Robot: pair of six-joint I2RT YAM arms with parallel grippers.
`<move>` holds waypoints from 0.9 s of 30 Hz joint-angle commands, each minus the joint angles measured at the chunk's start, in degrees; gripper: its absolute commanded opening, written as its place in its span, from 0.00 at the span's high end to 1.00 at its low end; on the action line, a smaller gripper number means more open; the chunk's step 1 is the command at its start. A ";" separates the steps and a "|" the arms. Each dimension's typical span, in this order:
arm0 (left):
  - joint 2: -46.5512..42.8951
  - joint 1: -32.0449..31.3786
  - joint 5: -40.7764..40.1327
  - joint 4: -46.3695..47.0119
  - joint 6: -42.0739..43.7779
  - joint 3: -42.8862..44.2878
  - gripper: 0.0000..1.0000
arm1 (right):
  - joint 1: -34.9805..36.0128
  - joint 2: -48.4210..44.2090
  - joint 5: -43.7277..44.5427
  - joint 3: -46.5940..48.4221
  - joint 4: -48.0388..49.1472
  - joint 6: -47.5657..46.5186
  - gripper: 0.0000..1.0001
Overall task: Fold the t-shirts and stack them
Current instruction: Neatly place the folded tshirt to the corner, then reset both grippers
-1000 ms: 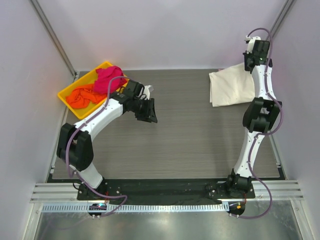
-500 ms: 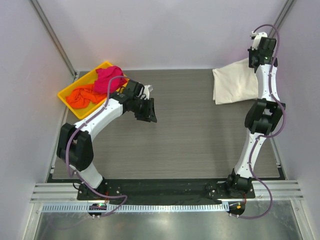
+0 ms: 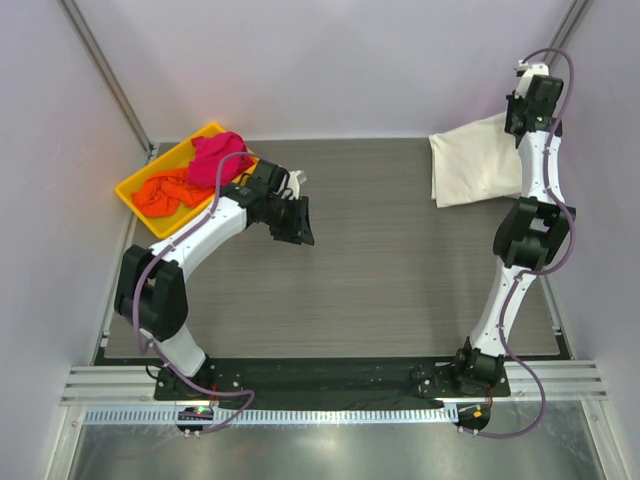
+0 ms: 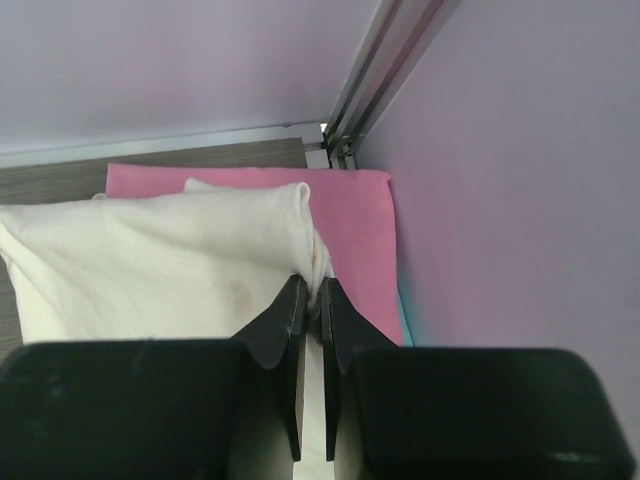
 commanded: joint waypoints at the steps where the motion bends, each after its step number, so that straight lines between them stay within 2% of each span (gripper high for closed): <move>1: 0.76 0.13 -0.07 0.05 0.21 2.33 0.58 | -2.86 0.12 0.31 1.91 11.65 3.46 0.98; 4: 1.11 0.13 -0.33 -1.17 0.56 3.91 0.57 | -3.92 4.33 -0.92 2.70 13.76 4.44 0.93; 6: 1.46 0.13 -0.68 -1.88 0.83 5.31 0.56 | -4.09 7.40 -0.40 3.22 15.70 4.44 0.77; 8: 1.99 0.22 -0.34 -2.15 0.83 5.85 0.55 | -4.10 9.78 -0.31 6.54 15.62 4.52 0.67; 9: 2.17 0.22 -0.07 -2.15 0.65 5.94 0.55 | -4.10 10.92 -0.13 7.44 15.27 4.87 0.57; 11: 1.90 0.22 0.54 -1.80 0.30 5.50 0.55 | -4.10 10.59 -0.13 7.45 14.66 5.31 0.42; 13: 0.77 0.22 0.37 -1.36 0.30 4.62 0.55 | -4.10 8.31 -0.40 6.48 14.74 6.45 0.38; 17: -1.96 0.13 -0.24 -1.00 0.30 3.65 0.54 | -3.66 1.02 -1.36 -0.09 13.69 10.67 0.16; 20: -3.63 0.22 0.02 -0.83 0.13 5.14 0.54 | -2.26 -6.27 -1.45 -5.80 11.50 14.80 0.10; 22: -4.51 0.30 0.19 1.00 -0.66 5.50 0.54 | -1.46 -11.63 -0.84 -8.01 6.69 19.45 0.05; 25: -6.79 1.18 0.46 5.84 -3.64 4.71 0.54 | 0.03 -19.89 -0.39 -14.33 -0.69 33.22 0.00; 26: -7.75 1.36 -0.15 7.24 -4.35 4.71 0.54 | 0.38 -22.26 -5.62 -18.70 -1.86 38.92 0.00; 27: -8.11 1.45 -1.03 8.39 -5.49 6.01 0.54 | 2.56 -26.55 -6.45 -20.83 -4.39 39.85 0.00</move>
